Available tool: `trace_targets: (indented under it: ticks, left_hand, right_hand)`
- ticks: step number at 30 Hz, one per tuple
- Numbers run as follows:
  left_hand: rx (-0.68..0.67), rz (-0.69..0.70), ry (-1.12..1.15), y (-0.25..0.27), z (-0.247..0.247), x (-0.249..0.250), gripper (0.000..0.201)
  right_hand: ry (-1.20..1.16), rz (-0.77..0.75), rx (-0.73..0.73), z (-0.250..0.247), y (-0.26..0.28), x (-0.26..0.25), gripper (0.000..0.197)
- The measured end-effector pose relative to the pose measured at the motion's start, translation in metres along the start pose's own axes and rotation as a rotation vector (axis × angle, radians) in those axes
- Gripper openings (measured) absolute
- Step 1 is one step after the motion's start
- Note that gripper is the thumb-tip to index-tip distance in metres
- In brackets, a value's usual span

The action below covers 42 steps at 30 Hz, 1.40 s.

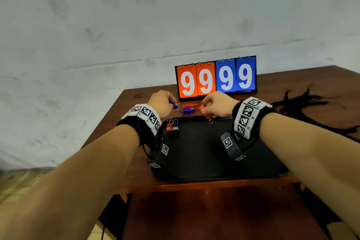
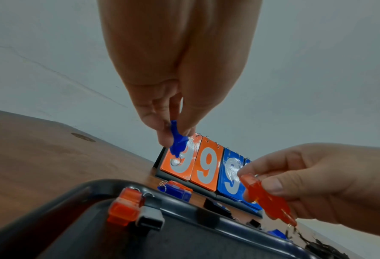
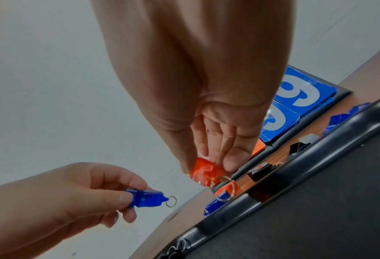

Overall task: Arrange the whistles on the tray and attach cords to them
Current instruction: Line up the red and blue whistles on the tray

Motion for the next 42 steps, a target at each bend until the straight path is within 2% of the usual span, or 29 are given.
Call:
trace_targets:
  ticks: [3,8,11,19,24,27,37,42]
  left_hand:
    - [-0.046,0.002,0.041,0.009,0.004,0.005,0.021]
    - [-0.147,0.004,0.145,0.018,0.016,0.008,0.017]
    - [-0.203,0.004,0.189,0.022,0.027,0.009,0.016]
    - [-0.311,-0.023,0.161,0.018,0.049,0.006,0.025]
    - [-0.225,0.069,0.019,0.017,0.047,0.007,0.031]
    - [-0.174,0.088,-0.026,0.016,0.044,0.007,0.034]
    - [-0.268,0.145,-0.222,0.016,0.060,0.016,0.034]
    - [-0.311,0.161,-0.273,0.017,0.068,0.016,0.038]
  right_hand:
    - [-0.006,-0.006,-0.034,0.001,0.006,-0.004,0.030]
    - [-0.008,-0.011,-0.028,0.003,0.009,-0.001,0.031]
    - [-0.094,0.057,-0.071,0.012,0.009,0.008,0.027]
    - [-0.152,0.023,-0.087,0.025,0.001,0.014,0.025]
    - [-0.089,0.000,-0.125,0.031,-0.003,0.013,0.021]
    - [0.015,-0.046,-0.143,0.033,-0.003,0.010,0.029]
    - [0.231,-0.082,-0.206,0.039,-0.009,0.006,0.038]
    - [0.345,-0.126,-0.274,0.048,-0.010,0.001,0.028]
Point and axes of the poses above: each hand's wrist, its own y-axis away from the middle knuckle, its own z-axis out of the palm, x = y × z, the point moved 9 cm from there along -y, towards the middle knuckle, and after that the axes turned 9 degrees about -z, right-handed, at the moved point
